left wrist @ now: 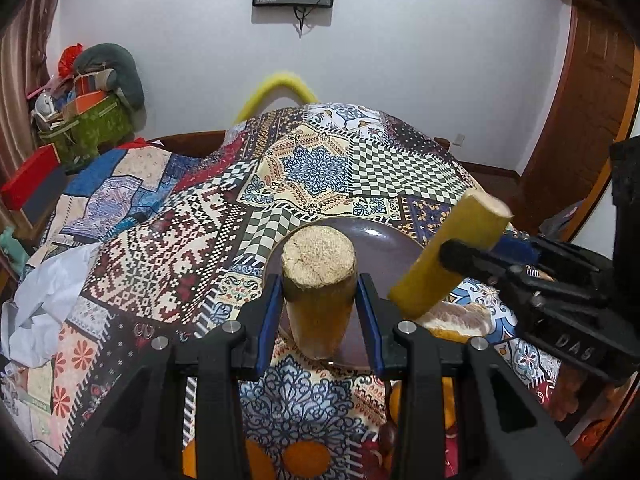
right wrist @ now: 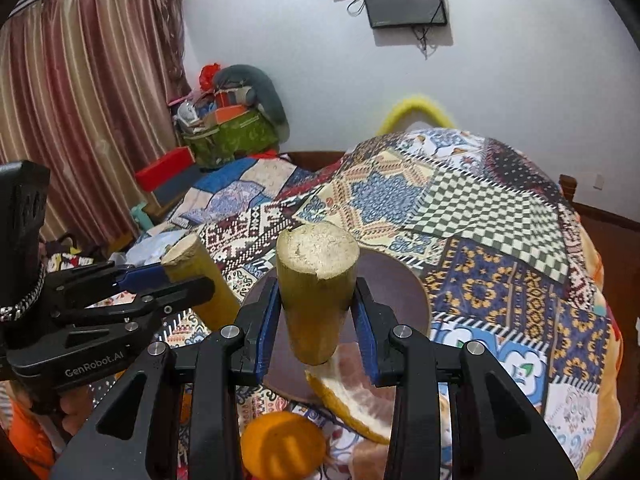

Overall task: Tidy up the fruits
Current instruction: 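Carry both yellow cylinders upright toward the dark plate, then lay both yellow cylinders on the dark plate and open both tools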

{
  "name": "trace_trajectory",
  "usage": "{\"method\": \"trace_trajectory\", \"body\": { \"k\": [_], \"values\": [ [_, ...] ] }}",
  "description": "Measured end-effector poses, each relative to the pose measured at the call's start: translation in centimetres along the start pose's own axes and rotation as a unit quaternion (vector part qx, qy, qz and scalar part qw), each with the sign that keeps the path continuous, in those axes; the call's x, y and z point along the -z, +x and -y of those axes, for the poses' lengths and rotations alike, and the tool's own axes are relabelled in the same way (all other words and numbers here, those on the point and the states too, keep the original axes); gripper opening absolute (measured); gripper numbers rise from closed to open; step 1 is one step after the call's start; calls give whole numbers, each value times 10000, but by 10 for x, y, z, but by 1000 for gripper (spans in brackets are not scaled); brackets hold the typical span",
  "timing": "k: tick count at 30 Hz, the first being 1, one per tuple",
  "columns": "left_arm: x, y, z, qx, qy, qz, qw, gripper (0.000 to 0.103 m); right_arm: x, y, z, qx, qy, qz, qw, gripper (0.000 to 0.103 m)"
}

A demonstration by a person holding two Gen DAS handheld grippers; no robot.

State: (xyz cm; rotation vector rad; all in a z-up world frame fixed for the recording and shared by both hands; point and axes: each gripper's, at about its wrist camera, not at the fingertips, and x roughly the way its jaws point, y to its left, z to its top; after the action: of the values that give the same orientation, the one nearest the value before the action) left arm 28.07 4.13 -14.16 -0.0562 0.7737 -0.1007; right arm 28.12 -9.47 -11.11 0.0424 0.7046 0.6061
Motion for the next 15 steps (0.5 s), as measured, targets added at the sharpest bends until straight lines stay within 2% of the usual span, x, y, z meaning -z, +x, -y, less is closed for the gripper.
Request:
{"method": "trace_trajectory", "body": {
  "k": [5, 15],
  "values": [
    [-6, 23, -2, 92, -54, -189, 9998, 37, -1, 23, 7, -81, 72, -227, 9997, 32],
    [-22, 49, 0, 105, 17, -255, 9996, 37, -5, 52, 16, -112, 58, -554, 9984, 32]
  ]
}}
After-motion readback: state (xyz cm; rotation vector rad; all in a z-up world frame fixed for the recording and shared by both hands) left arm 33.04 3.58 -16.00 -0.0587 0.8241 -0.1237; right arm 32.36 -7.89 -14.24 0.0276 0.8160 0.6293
